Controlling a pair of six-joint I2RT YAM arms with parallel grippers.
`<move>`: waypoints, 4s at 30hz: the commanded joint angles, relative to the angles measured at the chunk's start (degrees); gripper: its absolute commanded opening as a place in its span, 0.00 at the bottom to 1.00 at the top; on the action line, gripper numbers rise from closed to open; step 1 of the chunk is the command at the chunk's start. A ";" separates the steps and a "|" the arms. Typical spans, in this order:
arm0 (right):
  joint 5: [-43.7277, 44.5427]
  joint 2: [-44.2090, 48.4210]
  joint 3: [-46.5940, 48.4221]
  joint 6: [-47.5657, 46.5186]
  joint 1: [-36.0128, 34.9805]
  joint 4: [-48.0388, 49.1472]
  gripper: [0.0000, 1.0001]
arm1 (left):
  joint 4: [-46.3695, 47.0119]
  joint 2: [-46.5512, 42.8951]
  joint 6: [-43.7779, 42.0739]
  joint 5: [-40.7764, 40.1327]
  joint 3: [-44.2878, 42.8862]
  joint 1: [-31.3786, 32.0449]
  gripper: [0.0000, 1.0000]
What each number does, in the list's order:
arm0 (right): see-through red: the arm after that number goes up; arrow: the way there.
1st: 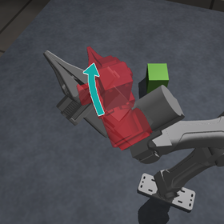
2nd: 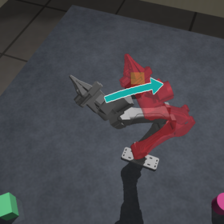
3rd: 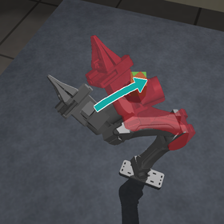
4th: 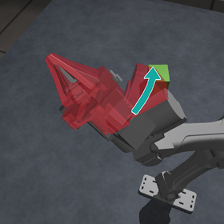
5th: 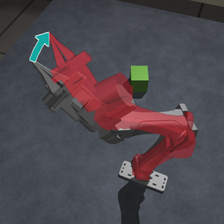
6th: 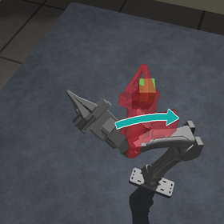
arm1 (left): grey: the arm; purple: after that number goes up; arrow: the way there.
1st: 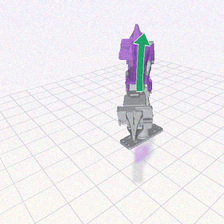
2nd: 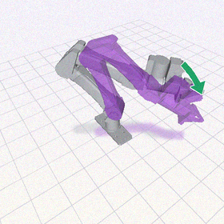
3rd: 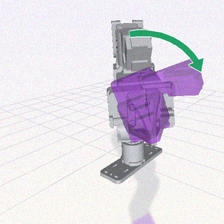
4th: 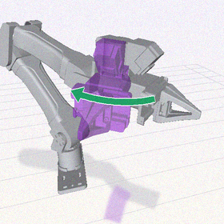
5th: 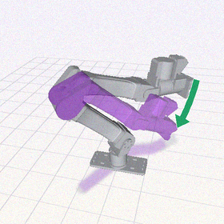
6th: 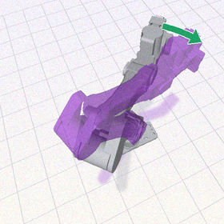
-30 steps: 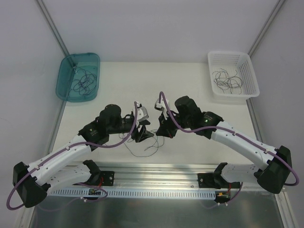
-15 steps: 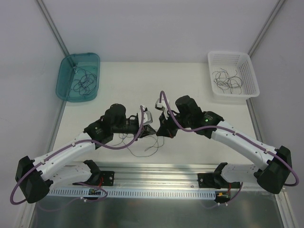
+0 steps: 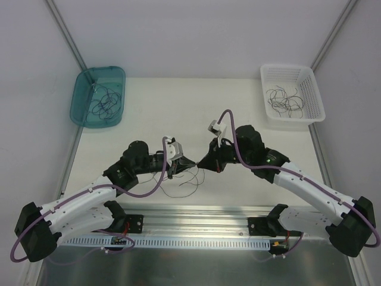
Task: Untangle the cables
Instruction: Untie the cable.
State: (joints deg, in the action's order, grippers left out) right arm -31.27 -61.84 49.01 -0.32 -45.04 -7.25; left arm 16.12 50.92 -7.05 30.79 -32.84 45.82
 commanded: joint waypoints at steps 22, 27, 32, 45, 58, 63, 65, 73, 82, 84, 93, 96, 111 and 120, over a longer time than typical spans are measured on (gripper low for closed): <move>-13.03 -4.86 14.88 -17.78 4.08 -19.90 0.44 | -3.20 5.16 5.29 9.47 -6.53 0.23 0.00; -13.91 -6.62 16.11 -20.42 3.99 -22.72 0.42 | -3.90 5.42 4.33 9.82 -7.50 0.23 0.00; -14.78 -6.98 15.67 -20.95 3.99 -22.99 0.31 | -4.43 5.51 3.89 10.17 -7.77 0.23 0.00; -16.46 -7.94 15.67 -20.51 3.99 -21.06 0.29 | -4.43 6.57 3.53 11.40 -9.26 0.23 0.00; -16.02 -7.41 15.41 -20.69 3.90 -20.26 0.03 | -4.78 6.39 3.45 11.32 -8.29 0.23 0.00; -14.79 -5.84 13.75 -20.17 4.86 -19.74 0.01 | -4.96 4.29 3.18 7.37 -6.01 0.14 0.00; -14.70 -4.08 11.73 -18.24 5.83 -18.34 0.01 | -4.96 3.23 3.53 4.31 -4.61 0.06 0.00; -11.72 1.55 5.31 -9.97 10.41 -8.93 0.01 | -2.59 -2.04 6.96 -3.98 0.23 -0.47 0.00; -9.07 1.29 6.09 -10.68 10.41 -12.88 0.01 | -1.89 -3.45 9.60 -3.72 0.85 -0.91 0.00; -11.00 1.03 5.48 -9.10 10.14 -9.38 0.09 | 0.39 -3.37 10.30 -2.84 1.37 -0.91 0.00; -15.14 -1.52 1.61 3.83 8.48 9.70 0.35 | 13.93 -0.64 18.38 -2.39 3.04 -0.91 0.00; -14.70 -1.44 0.91 6.02 8.30 13.04 0.35 | 16.57 -0.47 20.23 -2.92 3.75 -0.91 0.00; -12.77 -0.47 0.38 6.12 7.42 12.70 0.28 | 17.72 -1.61 21.64 -6.44 4.89 -0.91 0.00; -12.33 -0.03 0.56 5.86 7.33 11.29 0.28 | 18.51 -2.14 22.52 -8.11 5.95 -0.91 0.00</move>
State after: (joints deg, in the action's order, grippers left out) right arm -43.27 -62.85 49.80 5.54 -37.34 2.76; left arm 30.28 50.11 14.46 23.90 -27.20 45.28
